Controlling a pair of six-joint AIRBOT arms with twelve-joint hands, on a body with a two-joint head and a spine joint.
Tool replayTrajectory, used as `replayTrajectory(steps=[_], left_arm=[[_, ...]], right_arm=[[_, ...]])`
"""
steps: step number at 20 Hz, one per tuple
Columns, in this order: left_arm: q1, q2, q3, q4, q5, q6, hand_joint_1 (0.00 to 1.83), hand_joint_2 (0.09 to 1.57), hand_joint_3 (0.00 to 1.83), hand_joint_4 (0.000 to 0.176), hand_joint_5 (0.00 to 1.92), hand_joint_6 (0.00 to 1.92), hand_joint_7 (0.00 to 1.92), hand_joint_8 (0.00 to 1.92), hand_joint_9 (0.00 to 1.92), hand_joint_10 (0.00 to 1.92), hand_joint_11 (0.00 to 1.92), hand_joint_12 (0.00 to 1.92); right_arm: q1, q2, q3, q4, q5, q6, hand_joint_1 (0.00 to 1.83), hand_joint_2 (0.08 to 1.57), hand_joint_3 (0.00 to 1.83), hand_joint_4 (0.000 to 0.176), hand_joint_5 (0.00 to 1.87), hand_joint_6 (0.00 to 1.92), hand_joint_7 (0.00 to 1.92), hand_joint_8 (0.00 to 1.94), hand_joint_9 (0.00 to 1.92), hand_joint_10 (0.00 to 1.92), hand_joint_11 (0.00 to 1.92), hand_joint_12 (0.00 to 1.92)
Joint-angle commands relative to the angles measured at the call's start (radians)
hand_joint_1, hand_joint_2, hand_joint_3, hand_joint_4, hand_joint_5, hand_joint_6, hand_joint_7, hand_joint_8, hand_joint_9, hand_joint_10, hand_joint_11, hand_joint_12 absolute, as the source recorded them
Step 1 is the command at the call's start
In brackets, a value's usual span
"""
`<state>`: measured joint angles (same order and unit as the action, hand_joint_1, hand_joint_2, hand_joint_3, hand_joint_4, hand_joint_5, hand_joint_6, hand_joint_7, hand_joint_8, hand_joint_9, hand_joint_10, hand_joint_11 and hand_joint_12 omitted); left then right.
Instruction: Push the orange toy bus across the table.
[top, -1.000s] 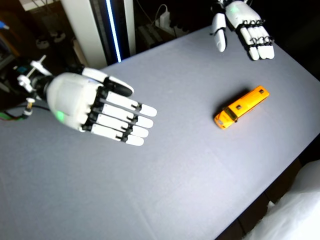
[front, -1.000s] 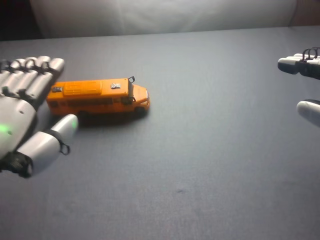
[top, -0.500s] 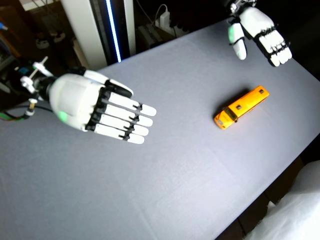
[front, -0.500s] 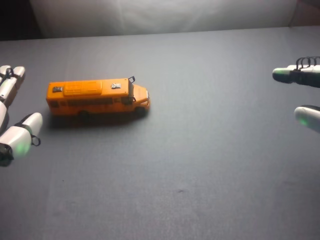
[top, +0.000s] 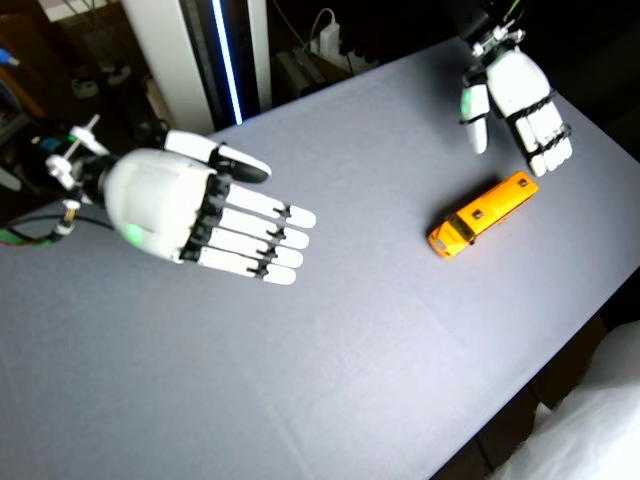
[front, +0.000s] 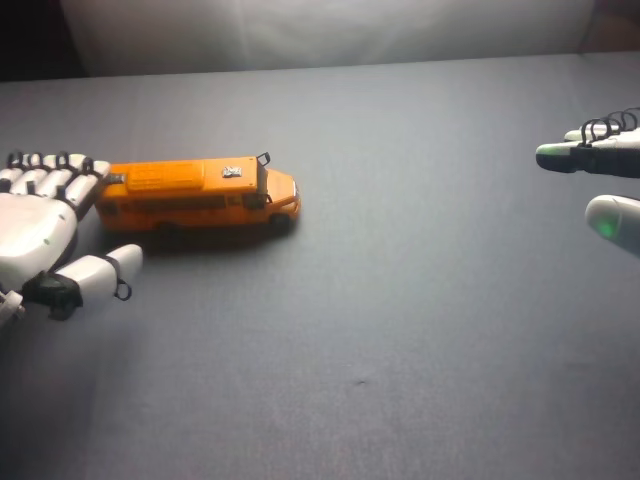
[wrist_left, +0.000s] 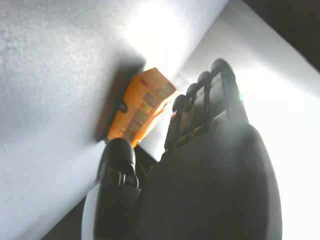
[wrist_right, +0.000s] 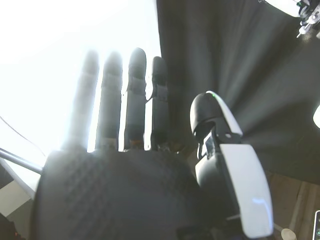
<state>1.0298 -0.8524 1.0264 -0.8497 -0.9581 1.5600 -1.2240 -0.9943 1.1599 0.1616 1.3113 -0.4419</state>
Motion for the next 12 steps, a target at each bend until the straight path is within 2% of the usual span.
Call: replayTrajectory(steps=[1, 4, 7, 12], left_arm=[[-0.009, -0.004, 0.007, 0.023, -0.098, 0.009, 0.00, 1.36, 0.00, 0.000, 0.04, 0.00, 0.00, 0.00, 0.00, 0.00, 0.01, 0.02], [-0.009, -0.003, -0.001, 0.008, -0.127, 0.009, 0.00, 1.36, 0.00, 0.000, 0.01, 0.00, 0.00, 0.00, 0.00, 0.00, 0.00, 0.00], [-0.007, 0.010, -0.026, 0.007, -0.187, 0.008, 0.00, 1.36, 0.00, 0.000, 0.03, 0.01, 0.00, 0.00, 0.00, 0.00, 0.02, 0.01], [-0.007, 0.019, -0.032, -0.004, -0.222, 0.008, 0.00, 1.38, 0.00, 0.000, 0.00, 0.00, 0.00, 0.00, 0.00, 0.00, 0.00, 0.00]], right_arm=[[0.012, 0.003, 0.002, 0.014, 0.125, 0.012, 0.24, 1.43, 0.00, 0.000, 0.60, 0.00, 0.63, 0.00, 0.45, 0.00, 0.36, 0.01], [0.008, 0.004, -0.001, 0.015, 0.125, 0.013, 0.29, 1.43, 0.00, 0.000, 0.61, 0.00, 0.63, 0.00, 0.43, 0.00, 0.33, 0.00], [0.003, 0.004, -0.003, 0.018, 0.125, 0.013, 0.29, 1.44, 0.00, 0.000, 0.63, 0.01, 0.63, 0.00, 0.43, 0.00, 0.34, 0.01], [0.003, 0.004, -0.003, 0.018, 0.125, 0.013, 0.28, 1.44, 0.00, 0.000, 0.63, 0.00, 0.64, 0.00, 0.44, 0.01, 0.34, 0.01]])
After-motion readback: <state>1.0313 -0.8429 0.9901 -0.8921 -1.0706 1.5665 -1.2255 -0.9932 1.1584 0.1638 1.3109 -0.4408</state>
